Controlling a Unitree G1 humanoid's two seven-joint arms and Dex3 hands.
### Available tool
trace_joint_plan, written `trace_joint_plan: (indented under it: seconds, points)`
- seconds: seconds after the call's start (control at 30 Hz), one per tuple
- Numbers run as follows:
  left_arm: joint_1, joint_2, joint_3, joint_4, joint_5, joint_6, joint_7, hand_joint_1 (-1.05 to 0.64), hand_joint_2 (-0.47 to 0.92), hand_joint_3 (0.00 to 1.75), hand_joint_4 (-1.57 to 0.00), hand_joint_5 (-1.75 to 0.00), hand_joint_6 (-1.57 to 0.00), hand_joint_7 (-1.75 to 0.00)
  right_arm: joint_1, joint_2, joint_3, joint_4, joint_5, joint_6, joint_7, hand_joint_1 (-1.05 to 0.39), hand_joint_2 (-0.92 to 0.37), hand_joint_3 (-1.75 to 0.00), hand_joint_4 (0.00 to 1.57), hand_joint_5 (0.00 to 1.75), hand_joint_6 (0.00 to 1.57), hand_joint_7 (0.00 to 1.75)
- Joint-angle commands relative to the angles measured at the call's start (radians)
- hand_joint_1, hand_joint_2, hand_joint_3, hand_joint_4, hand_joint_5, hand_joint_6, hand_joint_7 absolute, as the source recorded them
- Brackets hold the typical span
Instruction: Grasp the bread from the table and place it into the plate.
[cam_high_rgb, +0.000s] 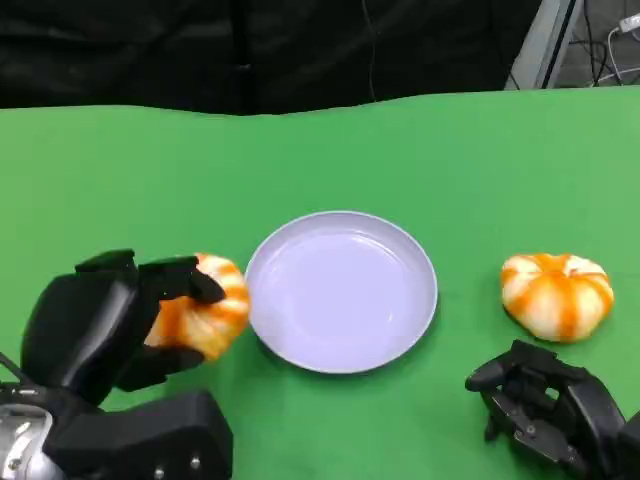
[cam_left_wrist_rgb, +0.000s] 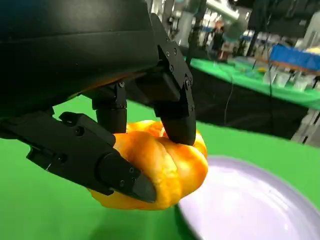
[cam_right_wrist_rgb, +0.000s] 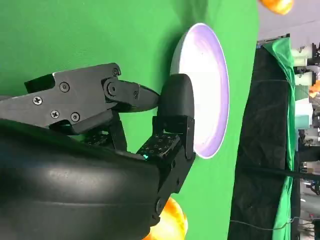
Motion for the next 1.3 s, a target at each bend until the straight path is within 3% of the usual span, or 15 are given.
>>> trace_joint_plan:
  seconds: [0.03,0.4,0.53,0.67,1.1,1.3]
  points:
    - [0.008,0.006,0.017,-0.052,0.016,0.006,-0.007,-0.14,0.89,0.11,-0.74,-1.75,-1.03,-0.8,-0.002,-0.008,-0.005,0.01,0.008,-0.011,0.001,-0.26,-0.92,-0.45,0.64,1.75,0.73,1.11]
    - [-0.021,-0.012,0.008,-0.041,0.009,-0.019,-0.011,-0.13,0.88,0.13,-0.74,-1.75,-1.04,-0.79,-0.006,-0.007,-0.005,0.017,0.006,-0.014,-0.002,-0.26,-0.92,-0.46,0.65,1.75,0.73,1.11]
    - [-0.144,-0.07,-0.043,0.115,-0.054,-0.095,0.005,-0.14,0.88,0.15,-0.79,-1.68,-1.03,-0.81,0.002,-0.002,0.002,0.007,-0.011,-0.019,-0.023,-0.27,-0.92,-0.45,0.64,1.75,0.73,1.11]
    - [-0.177,-0.082,-0.052,0.179,-0.059,-0.135,0.021,-0.13,0.87,0.15,-0.78,-1.68,-1.02,-0.82,0.004,-0.002,0.003,0.006,-0.008,-0.024,-0.021,-0.26,-0.92,-0.46,0.63,1.75,0.73,1.11]
    - [-0.327,-0.151,-0.14,0.45,-0.044,-0.241,0.088,-0.13,0.9,0.15,-0.71,-1.74,-0.83,-1.17,0.019,0.011,0.021,-0.015,-0.017,-0.038,-0.044,-0.28,-0.92,-0.46,0.67,1.75,0.73,1.11]
    - [-0.377,-0.168,-0.161,0.532,-0.046,-0.268,0.102,-0.13,0.91,0.15,-0.7,-1.74,-0.81,-1.19,0.022,0.011,0.027,-0.012,-0.021,-0.049,-0.05,-0.28,-0.92,-0.47,0.67,1.75,0.73,1.11]
